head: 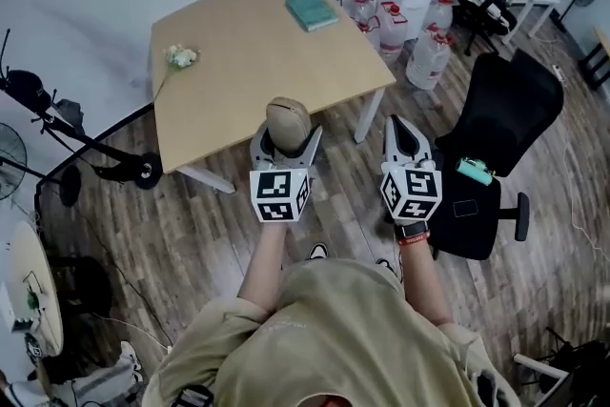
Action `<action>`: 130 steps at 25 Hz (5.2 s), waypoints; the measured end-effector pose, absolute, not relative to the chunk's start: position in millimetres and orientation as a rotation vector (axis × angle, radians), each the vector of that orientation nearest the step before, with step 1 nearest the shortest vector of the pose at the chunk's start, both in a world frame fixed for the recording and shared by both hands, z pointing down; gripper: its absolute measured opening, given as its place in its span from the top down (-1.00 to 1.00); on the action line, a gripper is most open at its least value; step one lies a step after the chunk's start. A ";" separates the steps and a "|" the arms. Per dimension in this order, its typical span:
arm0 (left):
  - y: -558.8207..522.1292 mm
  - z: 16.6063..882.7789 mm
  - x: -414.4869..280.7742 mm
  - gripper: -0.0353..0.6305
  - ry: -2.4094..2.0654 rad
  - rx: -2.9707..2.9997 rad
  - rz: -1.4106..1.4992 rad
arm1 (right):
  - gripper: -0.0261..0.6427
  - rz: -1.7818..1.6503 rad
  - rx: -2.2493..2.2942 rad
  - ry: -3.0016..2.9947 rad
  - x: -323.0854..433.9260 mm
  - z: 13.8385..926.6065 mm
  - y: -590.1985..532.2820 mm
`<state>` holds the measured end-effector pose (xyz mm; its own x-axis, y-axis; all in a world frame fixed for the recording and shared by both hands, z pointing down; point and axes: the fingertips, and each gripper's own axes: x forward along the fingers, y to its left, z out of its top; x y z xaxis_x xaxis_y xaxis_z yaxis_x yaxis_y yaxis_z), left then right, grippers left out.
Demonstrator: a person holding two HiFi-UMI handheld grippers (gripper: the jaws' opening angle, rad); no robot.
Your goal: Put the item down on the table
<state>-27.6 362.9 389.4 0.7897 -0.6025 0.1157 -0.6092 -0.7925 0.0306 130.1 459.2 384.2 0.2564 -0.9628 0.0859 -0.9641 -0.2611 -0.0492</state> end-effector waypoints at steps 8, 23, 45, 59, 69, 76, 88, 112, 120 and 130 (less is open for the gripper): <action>298.8 394.2 -137.8 -0.22 -1.205 2.796 0.138 | 0.88 0.225 2.299 -2.123 18.4 389.0 361.9; 204.2 408.6 -191.2 -0.22 -1.498 2.652 0.143 | 0.90 0.342 2.008 -2.332 -35.8 416.1 233.7; -24.9 414.4 -89.0 -0.22 -1.693 2.504 0.247 | 0.92 0.389 1.763 -2.438 68.6 414.9 -26.3; -127.5 459.7 -76.6 -0.22 -1.639 2.475 0.363 | 0.92 0.490 1.688 -2.417 77.4 459.6 -118.3; -235.3 487.2 -78.4 -0.22 -1.465 2.576 0.509 | 0.92 0.535 1.734 -2.357 65.8 480.0 -214.9; -290.5 517.8 -65.9 -0.22 -1.286 2.649 0.678 | 0.92 0.609 1.750 -2.295 66.7 506.6 -259.7; -349.6 576.3 -28.0 -0.22 -0.954 2.807 0.996 | 0.92 0.669 1.775 -2.273 73.6 534.1 -305.1; -375.5 692.0 -2.2 -0.23 -0.233 2.895 1.651 | 0.92 0.755 1.834 -2.142 94.2 580.3 -325.3; -384.5 730.5 -7.5 -0.23 -0.086 2.847 1.805 | 0.91 0.770 1.838 -2.108 97.4 590.2 -334.1; -387.4 764.1 -10.3 -0.23 0.021 2.754 1.901 | 0.91 0.780 1.839 -2.074 100.6 602.6 -342.7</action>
